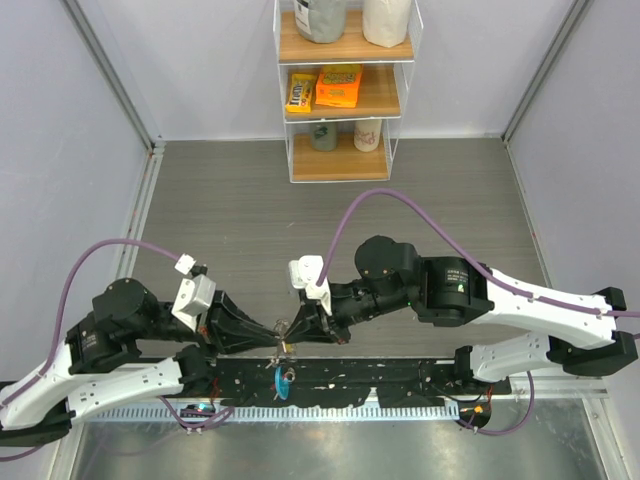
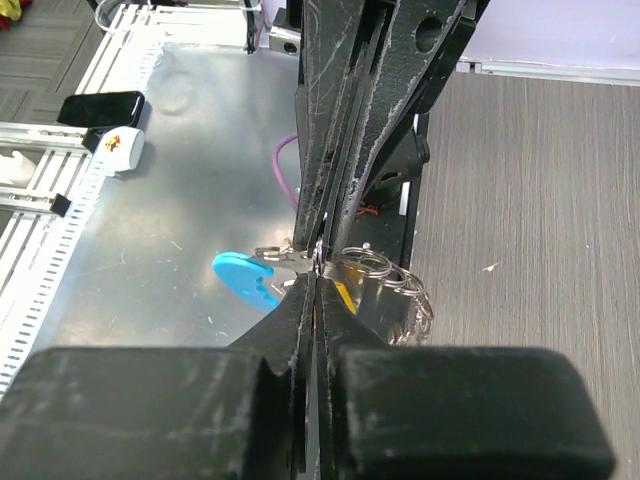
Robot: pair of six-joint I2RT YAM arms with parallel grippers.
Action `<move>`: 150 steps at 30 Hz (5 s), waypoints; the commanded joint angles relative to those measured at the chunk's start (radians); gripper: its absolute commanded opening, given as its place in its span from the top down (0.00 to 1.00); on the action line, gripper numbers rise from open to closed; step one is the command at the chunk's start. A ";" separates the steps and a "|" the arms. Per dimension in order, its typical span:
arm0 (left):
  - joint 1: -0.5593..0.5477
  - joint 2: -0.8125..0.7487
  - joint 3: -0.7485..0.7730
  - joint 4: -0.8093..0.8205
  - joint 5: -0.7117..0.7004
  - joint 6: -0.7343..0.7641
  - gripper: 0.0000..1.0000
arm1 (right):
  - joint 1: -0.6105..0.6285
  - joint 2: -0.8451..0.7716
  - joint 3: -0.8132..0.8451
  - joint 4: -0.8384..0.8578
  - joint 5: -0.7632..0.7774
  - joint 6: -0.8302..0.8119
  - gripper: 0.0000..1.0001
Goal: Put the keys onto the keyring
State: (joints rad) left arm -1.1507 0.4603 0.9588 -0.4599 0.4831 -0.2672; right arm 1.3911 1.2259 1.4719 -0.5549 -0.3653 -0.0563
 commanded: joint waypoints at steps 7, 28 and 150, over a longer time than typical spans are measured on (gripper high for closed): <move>-0.001 -0.061 -0.029 0.179 -0.034 -0.030 1.00 | 0.000 -0.063 -0.113 0.119 -0.007 0.024 0.95; 0.000 -0.094 -0.091 0.317 -0.044 -0.066 1.00 | 0.000 -0.106 -0.150 0.201 -0.001 0.034 0.69; 0.000 0.003 -0.003 0.032 -0.061 -0.032 1.00 | 0.023 -0.089 -0.045 0.049 0.080 -0.034 0.59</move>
State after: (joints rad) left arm -1.1515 0.4900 0.9630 -0.5720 0.4114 -0.2890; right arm 1.4063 1.2251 1.4605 -0.6430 -0.3298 -0.1169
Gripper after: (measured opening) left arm 0.033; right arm 0.412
